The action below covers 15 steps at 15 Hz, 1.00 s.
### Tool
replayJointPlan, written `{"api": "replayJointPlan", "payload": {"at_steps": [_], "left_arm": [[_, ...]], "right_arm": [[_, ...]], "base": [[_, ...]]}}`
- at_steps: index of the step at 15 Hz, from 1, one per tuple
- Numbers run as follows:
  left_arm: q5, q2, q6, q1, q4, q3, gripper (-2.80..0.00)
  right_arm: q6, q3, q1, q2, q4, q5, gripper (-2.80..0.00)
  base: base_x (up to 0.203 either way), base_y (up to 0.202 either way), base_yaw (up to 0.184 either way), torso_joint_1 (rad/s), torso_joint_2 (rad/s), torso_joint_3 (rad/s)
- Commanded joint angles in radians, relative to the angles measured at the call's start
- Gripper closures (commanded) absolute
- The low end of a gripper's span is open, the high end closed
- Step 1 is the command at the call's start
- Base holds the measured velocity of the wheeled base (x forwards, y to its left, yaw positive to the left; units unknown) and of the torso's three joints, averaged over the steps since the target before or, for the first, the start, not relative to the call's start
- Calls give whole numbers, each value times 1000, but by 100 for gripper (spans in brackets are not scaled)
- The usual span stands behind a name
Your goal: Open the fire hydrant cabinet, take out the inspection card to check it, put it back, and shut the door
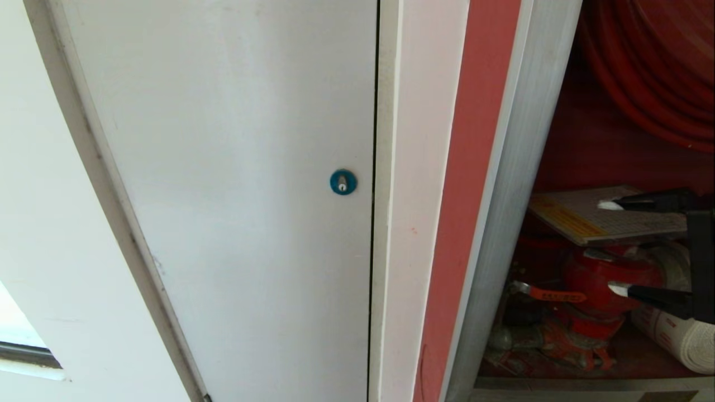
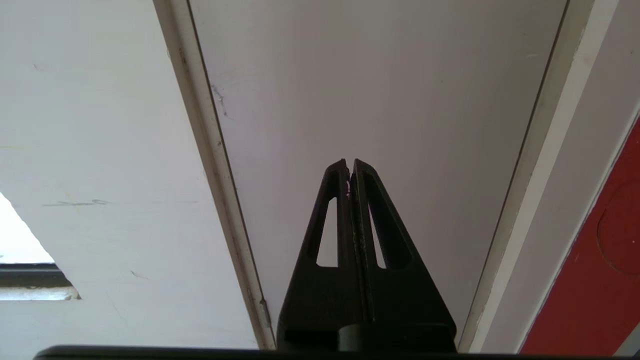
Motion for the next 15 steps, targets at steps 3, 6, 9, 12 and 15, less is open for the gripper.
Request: {"api": "replayJointPlan", "payload": {"at_steps": [3,6,9,12,15], "left_arm": [[0,1,0,1,-1,28,0],[0,1,0,0,-1,28,0],[0,1,0,0,-1,28,0],[0,1,0,1,-2,28,0],[0,1,0,0,-2,28,0]], "right_arm": [[-78,23,0,-209,96,1,-280],[-144,-4,0,-319,199,1,0],[-308,-69,24,-358,331,41,0],[-542,-214,55,-183,581,49,0],[-708,-388,77,23,698,42,0]], "base": [[0,0,0,0,0,0],[0,0,0,0,0,0],[0,0,0,0,0,0],[0,0,0,0,0,0],[0,0,0,0,0,0]]}}
